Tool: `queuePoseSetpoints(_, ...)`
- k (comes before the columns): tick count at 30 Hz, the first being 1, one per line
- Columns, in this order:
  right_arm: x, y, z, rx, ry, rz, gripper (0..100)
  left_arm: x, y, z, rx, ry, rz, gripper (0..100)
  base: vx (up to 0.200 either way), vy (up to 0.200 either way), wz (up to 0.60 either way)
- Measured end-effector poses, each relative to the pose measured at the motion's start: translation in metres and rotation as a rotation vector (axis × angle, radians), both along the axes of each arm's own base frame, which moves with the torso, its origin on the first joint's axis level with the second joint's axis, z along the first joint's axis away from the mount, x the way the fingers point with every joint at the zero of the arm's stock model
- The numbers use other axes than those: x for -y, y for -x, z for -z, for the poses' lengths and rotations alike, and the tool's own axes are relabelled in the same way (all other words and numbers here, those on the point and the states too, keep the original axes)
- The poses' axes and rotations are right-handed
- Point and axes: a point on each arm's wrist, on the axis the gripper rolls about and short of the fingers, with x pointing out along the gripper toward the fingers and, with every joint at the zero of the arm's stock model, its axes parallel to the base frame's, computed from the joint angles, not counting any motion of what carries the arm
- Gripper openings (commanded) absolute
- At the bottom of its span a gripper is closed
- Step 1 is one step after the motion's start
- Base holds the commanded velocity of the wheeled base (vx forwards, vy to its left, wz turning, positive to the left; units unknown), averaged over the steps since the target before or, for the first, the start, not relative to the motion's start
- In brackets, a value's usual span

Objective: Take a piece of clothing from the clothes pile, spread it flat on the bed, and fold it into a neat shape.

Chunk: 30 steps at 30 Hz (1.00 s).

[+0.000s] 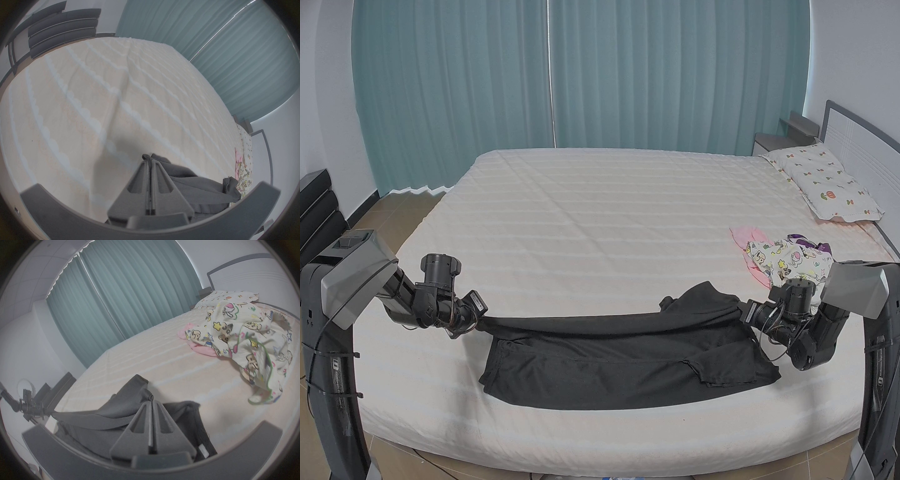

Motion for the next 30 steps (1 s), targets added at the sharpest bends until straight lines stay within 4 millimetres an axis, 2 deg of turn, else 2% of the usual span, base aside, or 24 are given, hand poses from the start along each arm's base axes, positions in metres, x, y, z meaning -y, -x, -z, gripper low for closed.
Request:
queuePoseSetpoints(6,0.001,0.026,0.010,-0.013,0.044,-0.019,0,0.001,0.017,0.011,-0.068,-0.003,0.008,0,0.000,0.000,0.00)
queuePoseSetpoints(17,0.003,0.057,0.026,-0.071,0.053,-0.036,0,0.002,0.038,0.020,-0.134,-0.016,0.027,0,0.000,0.000,0.00)
queuePoseSetpoints(18,0.004,0.059,0.027,-0.077,0.054,-0.036,100,0.002,0.038,0.021,-0.133,-0.016,0.028,100,0.000,0.000,0.00)
queuePoseSetpoints(25,0.003,0.065,0.031,-0.110,0.041,-0.045,100,0.008,0.043,0.023,-0.144,-0.019,0.044,100,0.000,0.000,0.00)
queuePoseSetpoints(30,0.005,0.065,0.018,-0.090,-0.015,-0.027,100,0.010,0.047,0.018,-0.142,-0.009,0.038,100,0.000,0.000,0.00)
